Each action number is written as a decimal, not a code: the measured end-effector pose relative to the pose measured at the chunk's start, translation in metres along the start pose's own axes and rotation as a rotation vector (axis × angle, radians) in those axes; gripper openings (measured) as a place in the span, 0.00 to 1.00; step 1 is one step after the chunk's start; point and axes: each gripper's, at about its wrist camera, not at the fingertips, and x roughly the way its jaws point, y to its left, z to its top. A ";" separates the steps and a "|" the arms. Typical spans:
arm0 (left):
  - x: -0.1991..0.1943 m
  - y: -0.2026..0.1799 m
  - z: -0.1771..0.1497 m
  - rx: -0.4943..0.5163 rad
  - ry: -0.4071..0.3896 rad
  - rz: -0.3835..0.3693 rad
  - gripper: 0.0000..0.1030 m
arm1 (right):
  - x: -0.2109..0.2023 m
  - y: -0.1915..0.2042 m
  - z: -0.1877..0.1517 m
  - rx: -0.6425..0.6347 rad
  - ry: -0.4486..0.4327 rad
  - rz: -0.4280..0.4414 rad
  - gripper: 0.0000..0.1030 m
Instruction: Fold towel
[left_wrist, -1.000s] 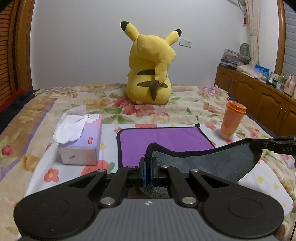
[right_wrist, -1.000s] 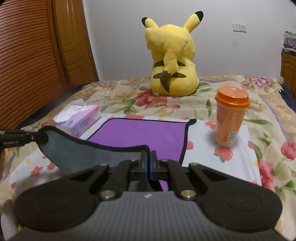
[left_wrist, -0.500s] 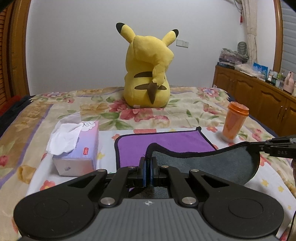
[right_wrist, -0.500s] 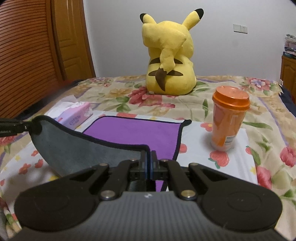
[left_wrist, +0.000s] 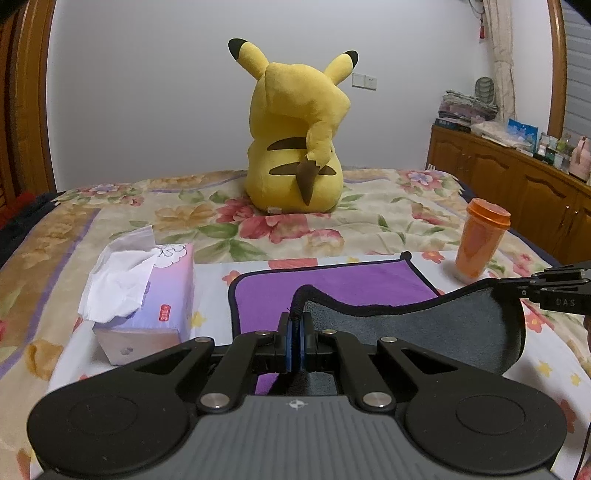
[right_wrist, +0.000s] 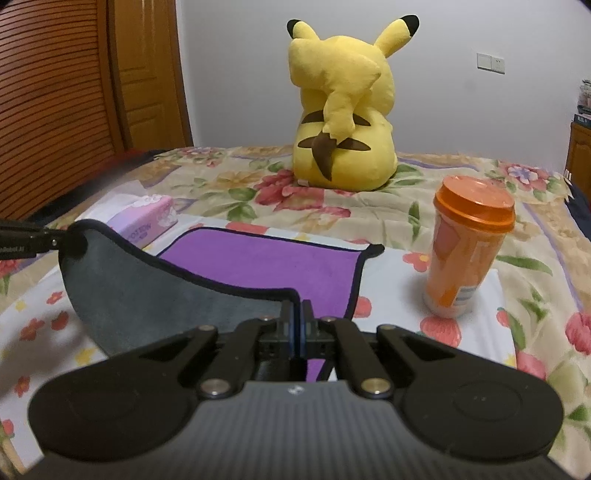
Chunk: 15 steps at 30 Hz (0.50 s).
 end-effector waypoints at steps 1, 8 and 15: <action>0.001 0.001 0.001 -0.005 -0.002 -0.002 0.07 | 0.002 0.000 0.002 -0.002 -0.001 0.000 0.03; 0.012 0.006 0.011 -0.021 -0.015 -0.004 0.07 | 0.011 -0.005 0.014 -0.017 -0.026 -0.004 0.03; 0.027 0.013 0.022 -0.024 -0.034 0.009 0.07 | 0.022 -0.006 0.029 -0.038 -0.052 -0.013 0.03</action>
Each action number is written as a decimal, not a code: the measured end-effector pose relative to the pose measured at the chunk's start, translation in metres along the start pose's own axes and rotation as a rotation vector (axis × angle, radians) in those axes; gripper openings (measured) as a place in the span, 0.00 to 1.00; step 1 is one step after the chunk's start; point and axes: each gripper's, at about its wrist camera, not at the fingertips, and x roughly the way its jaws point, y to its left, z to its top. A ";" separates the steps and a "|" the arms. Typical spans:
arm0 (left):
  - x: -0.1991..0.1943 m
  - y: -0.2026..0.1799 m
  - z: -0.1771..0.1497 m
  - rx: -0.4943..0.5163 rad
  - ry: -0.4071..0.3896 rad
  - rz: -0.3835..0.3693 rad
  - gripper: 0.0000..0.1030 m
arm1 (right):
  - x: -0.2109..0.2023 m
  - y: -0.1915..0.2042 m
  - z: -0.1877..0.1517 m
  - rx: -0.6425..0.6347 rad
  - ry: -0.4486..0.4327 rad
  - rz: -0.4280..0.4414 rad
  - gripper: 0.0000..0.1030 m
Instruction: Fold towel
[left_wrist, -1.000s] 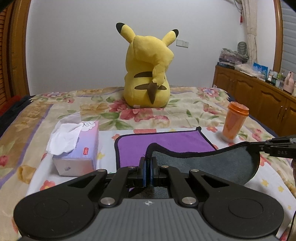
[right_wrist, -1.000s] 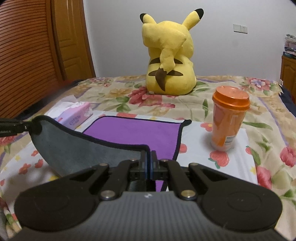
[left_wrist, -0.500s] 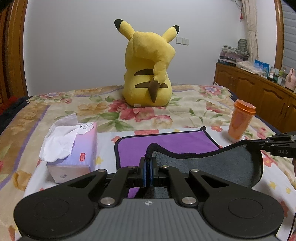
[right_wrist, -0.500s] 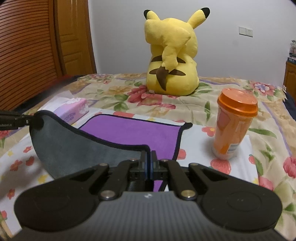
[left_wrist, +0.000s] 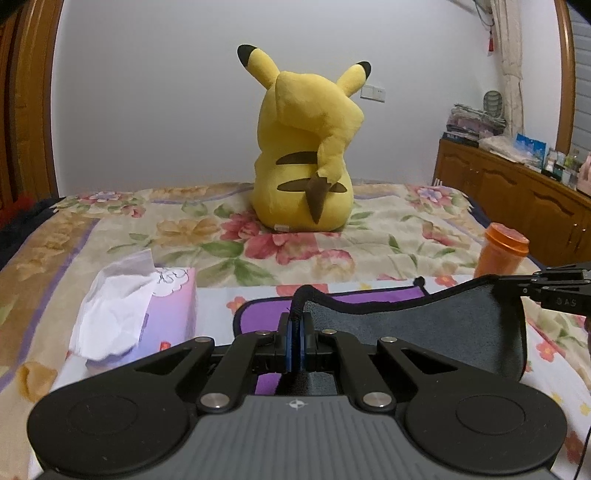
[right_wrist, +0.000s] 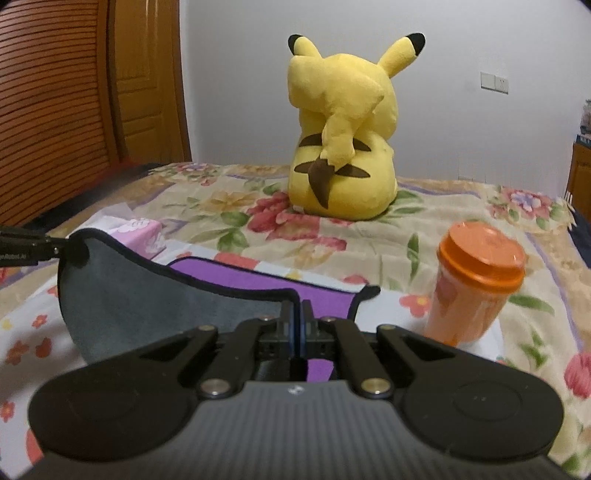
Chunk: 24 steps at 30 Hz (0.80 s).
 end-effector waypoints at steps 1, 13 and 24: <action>0.003 0.001 0.001 0.002 -0.001 0.004 0.07 | 0.003 0.001 0.002 -0.006 -0.001 -0.002 0.03; 0.033 0.011 0.024 -0.012 -0.024 0.034 0.07 | 0.034 -0.003 0.023 -0.046 -0.026 -0.058 0.03; 0.080 0.014 0.025 0.035 -0.010 0.092 0.07 | 0.071 -0.015 0.022 -0.050 -0.030 -0.111 0.03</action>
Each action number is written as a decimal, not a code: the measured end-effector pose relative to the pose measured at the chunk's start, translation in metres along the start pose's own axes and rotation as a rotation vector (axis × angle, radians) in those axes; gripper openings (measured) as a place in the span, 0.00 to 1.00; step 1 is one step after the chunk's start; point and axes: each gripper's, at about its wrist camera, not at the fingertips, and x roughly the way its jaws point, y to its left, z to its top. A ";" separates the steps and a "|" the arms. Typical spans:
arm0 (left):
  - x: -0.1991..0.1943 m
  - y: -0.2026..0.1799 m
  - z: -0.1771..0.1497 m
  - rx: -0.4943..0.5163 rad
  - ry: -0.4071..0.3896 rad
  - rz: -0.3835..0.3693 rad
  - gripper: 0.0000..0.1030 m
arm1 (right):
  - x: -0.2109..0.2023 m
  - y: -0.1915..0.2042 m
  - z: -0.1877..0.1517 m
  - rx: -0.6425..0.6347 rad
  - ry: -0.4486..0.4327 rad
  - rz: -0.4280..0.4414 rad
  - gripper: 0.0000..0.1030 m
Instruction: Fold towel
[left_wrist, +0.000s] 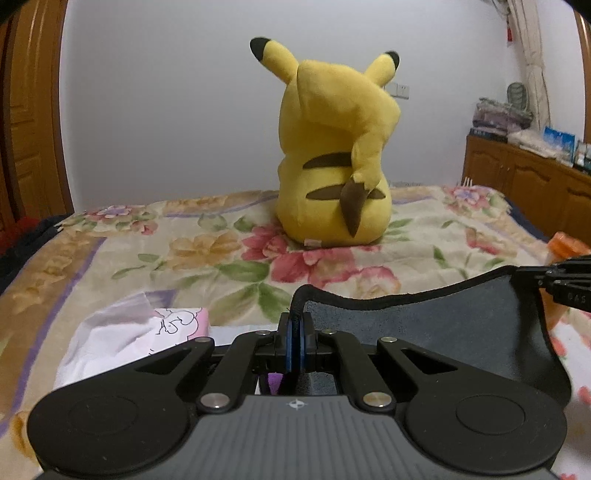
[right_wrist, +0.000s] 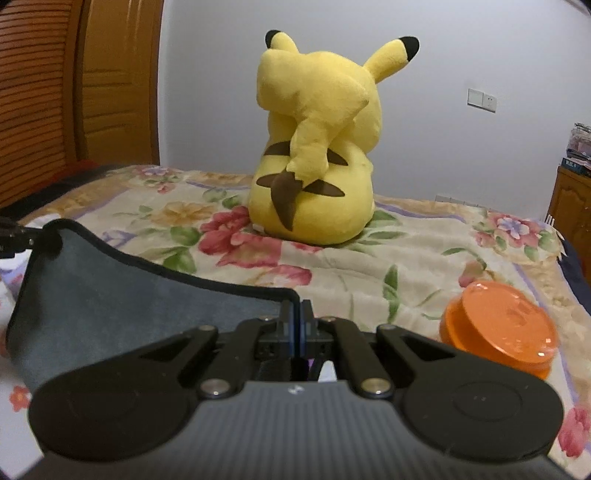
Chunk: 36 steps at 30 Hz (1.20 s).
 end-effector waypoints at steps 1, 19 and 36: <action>0.005 0.001 -0.002 0.004 0.008 0.003 0.07 | 0.004 0.001 -0.002 -0.007 0.004 -0.001 0.03; 0.056 0.001 -0.025 0.008 0.110 0.063 0.08 | 0.045 0.004 -0.034 0.006 0.084 -0.021 0.04; 0.034 -0.010 -0.019 0.010 0.122 0.019 0.52 | 0.025 0.010 -0.034 0.006 0.102 0.008 0.45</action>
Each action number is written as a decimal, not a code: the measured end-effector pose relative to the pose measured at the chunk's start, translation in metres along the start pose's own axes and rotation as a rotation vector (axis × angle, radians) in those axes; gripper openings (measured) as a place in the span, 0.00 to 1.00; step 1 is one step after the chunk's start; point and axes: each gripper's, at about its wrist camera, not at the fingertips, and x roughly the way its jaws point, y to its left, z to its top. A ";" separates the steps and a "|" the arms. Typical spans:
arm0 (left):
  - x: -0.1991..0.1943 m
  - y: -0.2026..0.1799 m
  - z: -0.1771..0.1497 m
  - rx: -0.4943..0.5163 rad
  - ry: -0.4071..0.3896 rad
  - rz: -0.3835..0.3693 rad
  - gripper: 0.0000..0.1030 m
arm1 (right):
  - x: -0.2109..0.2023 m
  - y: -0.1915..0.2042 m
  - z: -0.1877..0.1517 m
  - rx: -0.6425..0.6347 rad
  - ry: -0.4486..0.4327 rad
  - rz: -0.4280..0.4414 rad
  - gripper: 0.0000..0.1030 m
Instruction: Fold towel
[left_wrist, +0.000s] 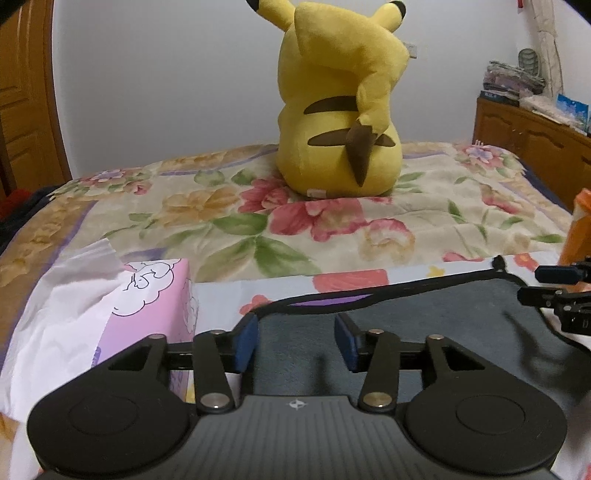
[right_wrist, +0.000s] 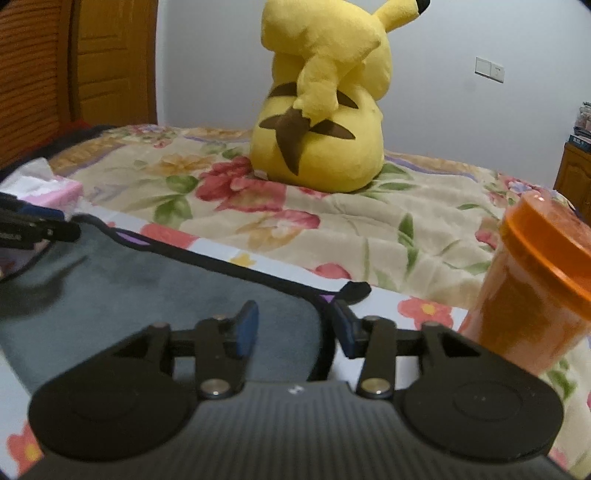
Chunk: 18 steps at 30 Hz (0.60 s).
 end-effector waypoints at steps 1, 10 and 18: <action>-0.004 -0.001 0.000 0.003 0.000 -0.002 0.53 | -0.004 0.001 0.000 0.003 0.001 0.003 0.45; -0.043 -0.015 -0.005 0.044 0.025 -0.009 0.75 | -0.048 0.017 -0.005 0.045 0.002 0.041 0.52; -0.081 -0.023 -0.010 0.046 0.022 -0.015 0.86 | -0.086 0.024 -0.004 0.080 -0.014 0.015 0.61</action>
